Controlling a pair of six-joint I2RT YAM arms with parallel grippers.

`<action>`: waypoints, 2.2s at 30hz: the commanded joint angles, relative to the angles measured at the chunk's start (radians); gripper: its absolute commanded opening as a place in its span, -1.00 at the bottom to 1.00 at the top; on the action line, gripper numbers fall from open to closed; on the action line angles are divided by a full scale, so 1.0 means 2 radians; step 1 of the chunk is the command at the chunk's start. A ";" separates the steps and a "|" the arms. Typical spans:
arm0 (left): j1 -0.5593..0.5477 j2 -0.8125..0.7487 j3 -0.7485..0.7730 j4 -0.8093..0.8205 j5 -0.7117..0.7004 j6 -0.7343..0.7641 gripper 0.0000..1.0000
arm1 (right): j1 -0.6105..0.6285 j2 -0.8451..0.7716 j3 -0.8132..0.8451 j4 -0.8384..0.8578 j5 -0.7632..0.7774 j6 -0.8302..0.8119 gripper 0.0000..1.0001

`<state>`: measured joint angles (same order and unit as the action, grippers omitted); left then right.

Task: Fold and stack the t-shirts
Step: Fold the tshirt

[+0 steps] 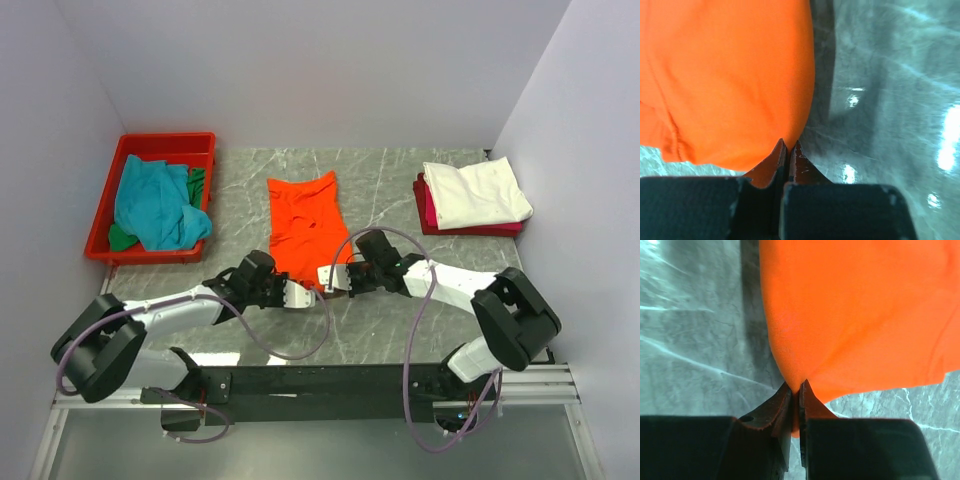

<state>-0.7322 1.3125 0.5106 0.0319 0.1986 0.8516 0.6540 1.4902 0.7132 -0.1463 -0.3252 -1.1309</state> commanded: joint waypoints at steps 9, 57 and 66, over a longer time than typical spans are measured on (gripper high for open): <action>-0.011 -0.063 0.015 -0.105 0.109 0.008 -0.99 | -0.011 -0.095 -0.027 -0.095 -0.083 -0.014 -1.00; 0.219 0.322 0.414 -0.019 0.065 -0.107 -0.99 | -0.097 0.293 0.458 0.020 0.121 0.194 -0.96; 0.228 0.313 0.509 -0.033 -0.098 -0.336 0.99 | -0.113 0.322 0.538 0.030 0.189 0.361 0.36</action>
<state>-0.2905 2.0239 1.4563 -0.0402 0.1375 0.3939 0.4625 2.1590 1.6943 -0.1120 0.0116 -0.5747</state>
